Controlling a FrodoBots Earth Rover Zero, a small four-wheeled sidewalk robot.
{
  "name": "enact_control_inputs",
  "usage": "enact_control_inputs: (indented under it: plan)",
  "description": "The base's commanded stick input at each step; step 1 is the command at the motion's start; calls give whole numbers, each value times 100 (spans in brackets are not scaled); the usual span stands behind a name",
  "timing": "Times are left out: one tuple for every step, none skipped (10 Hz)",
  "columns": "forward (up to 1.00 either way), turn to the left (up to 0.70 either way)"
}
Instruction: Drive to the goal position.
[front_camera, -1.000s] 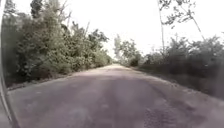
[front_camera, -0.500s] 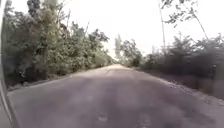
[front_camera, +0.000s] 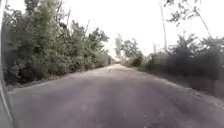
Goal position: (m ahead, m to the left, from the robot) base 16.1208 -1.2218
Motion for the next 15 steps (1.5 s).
enact_control_inputs:
  plan:
    - [70,-26]
    - [70,-12]
    - [70,0]
    - [70,0]
    - [70,0]
    - [70,0]
    - [70,0]
    - [70,0]
    - [70,0]
    - [70,0]
    - [70,0]
    - [70,0]
    - [70,0]
    - [70,0]
    - [70,0]
